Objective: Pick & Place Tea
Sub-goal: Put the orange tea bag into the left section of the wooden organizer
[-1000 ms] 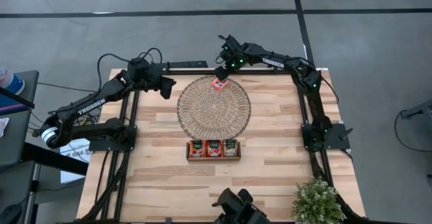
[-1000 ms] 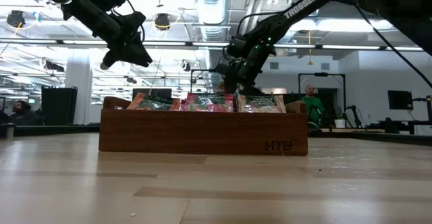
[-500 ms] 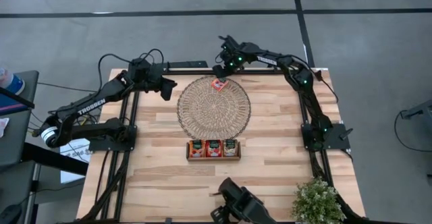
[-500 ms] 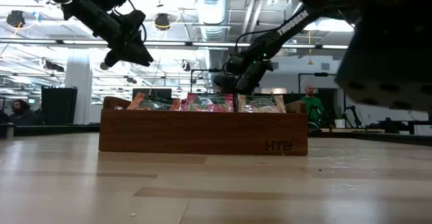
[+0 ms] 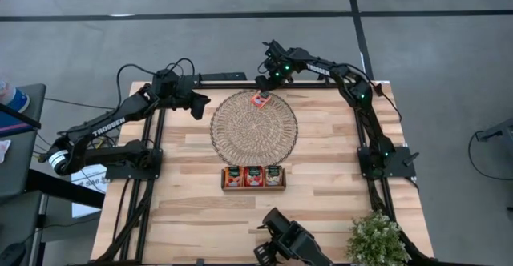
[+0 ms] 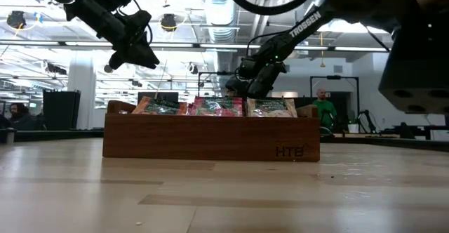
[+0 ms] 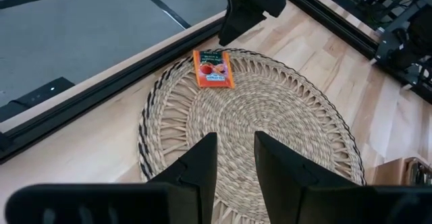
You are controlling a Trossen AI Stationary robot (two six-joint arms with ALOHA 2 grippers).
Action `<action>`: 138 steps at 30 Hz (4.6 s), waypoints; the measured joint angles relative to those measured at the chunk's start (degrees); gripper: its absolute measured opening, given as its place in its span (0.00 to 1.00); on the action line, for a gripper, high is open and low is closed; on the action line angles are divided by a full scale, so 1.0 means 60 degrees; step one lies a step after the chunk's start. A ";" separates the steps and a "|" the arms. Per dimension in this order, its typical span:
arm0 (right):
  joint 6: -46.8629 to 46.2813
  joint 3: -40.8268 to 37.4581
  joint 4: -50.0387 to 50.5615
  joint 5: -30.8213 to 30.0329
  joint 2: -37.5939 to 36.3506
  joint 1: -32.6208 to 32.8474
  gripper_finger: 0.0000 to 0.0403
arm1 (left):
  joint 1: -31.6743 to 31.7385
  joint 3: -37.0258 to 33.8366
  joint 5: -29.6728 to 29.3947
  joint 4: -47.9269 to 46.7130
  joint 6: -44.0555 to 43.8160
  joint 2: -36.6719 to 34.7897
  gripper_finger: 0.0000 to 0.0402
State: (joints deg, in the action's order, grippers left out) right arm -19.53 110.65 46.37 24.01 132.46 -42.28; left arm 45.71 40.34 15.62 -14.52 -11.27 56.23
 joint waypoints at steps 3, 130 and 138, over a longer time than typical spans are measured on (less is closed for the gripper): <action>-0.0020 0.0000 0.0014 0.0008 0.0000 -0.0061 0.49 | 0.0000 0.0000 0.0000 0.0000 0.0000 0.0000 0.22; 0.3181 0.1864 0.1996 -0.0428 0.0448 0.0285 0.00 | -0.0058 0.0007 0.0718 0.0225 0.0000 0.0000 0.22; 0.5140 0.2335 0.1964 -0.1656 0.0463 0.0540 0.00 | -0.0060 0.0007 0.0718 0.0229 -0.0006 0.0000 0.22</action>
State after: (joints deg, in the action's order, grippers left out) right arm 11.31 124.66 58.15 14.07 135.24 -39.04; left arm 45.36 40.38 19.93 -13.15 -11.30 56.23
